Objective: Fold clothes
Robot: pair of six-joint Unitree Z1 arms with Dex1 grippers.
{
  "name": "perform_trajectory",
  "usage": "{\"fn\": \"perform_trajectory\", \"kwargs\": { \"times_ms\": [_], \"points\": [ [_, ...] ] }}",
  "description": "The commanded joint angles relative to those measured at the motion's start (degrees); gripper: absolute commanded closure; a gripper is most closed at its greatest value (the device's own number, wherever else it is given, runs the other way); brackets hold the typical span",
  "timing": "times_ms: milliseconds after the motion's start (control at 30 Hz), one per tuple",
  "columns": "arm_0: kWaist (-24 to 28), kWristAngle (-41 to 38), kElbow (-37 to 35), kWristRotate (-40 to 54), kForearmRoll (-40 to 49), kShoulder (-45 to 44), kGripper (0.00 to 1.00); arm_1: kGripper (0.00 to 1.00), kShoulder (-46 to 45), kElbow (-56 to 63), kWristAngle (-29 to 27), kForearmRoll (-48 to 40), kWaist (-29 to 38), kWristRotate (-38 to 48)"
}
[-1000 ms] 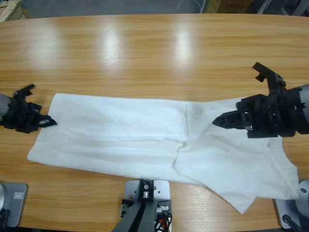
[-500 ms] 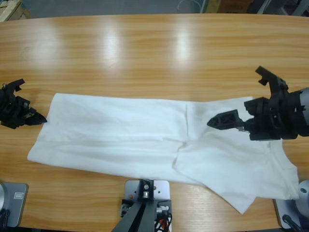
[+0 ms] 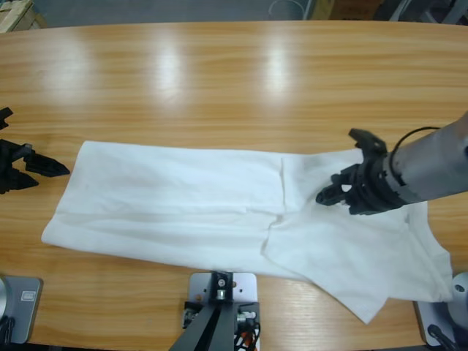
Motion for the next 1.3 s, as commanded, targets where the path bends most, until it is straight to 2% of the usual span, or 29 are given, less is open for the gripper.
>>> {"fn": "perform_trajectory", "kwargs": {
  "times_ms": [33, 233, 367, 567, 867, 967, 1000, 1100, 1133, 1167, 1200, 1300],
  "points": [
    [-0.5, -0.9, 2.0, -0.2, 0.5, -1.3, 0.142, 1.000, 5.3, 5.9, -3.3, -3.4, 0.5, 0.6],
    [-1.0, -0.9, 2.2, -0.3, 0.4, -1.5, 0.142, 1.000, 7.1, 6.5, -3.0, -3.3, 0.5, 0.7],
    [-1.0, -0.9, 2.4, -0.1, 0.2, -1.5, 0.138, 1.000, 6.5, 7.2, -4.9, -2.0, 0.0, 0.7],
    [-1.0, -0.9, 2.5, 0.1, 0.1, -1.5, 0.138, 1.000, 10.3, 5.6, -5.6, -1.1, -3.4, -1.2],
    [-1.0, -0.8, 2.8, -0.4, -0.1, -2.1, 0.138, 1.000, 14.3, -3.6, -7.1, 5.6, -24.9, -18.5],
    [-1.0, -1.3, 2.9, -0.7, -0.7, -1.9, 0.146, 1.000, 16.2, -5.6, -6.9, 5.5, -27.6, -23.5],
    [-1.0, -2.7, 3.2, -1.1, -1.6, -1.4, 0.179, 1.000, 16.5, -6.3, -6.9, 5.5, -27.9, -24.2],
    [-1.1, -8.7, 4.8, -2.9, -6.0, 3.4, 0.208, 1.000, 14.8, -8.2, -4.8, 7.6, -27.6, -22.9],
    [-1.4, -10.5, 5.7, -2.9, -8.3, 5.1, 0.209, 0.526, 13.4, -8.5, -4.8, 8.8, -26.3, -20.9],
    [-1.6, -12.5, 6.8, -3.0, -10.6, 6.8, 0.210, 0.095, 11.8, -8.5, -5.1, 9.4, -24.7, -19.8],
    [-1.6, -15.3, 8.0, -3.0, -12.8, 8.6, 0.210, 0.011, 10.0, -8.5, -5.1, 9.7, -23.6, -19.6],
    [-1.9, -16.5, 11.4, -3.4, -15.0, 8.5, 0.214, 0.000, 4.9, -8.5, -5.0, 10.8, -22.5, -18.5]
  ]
}}
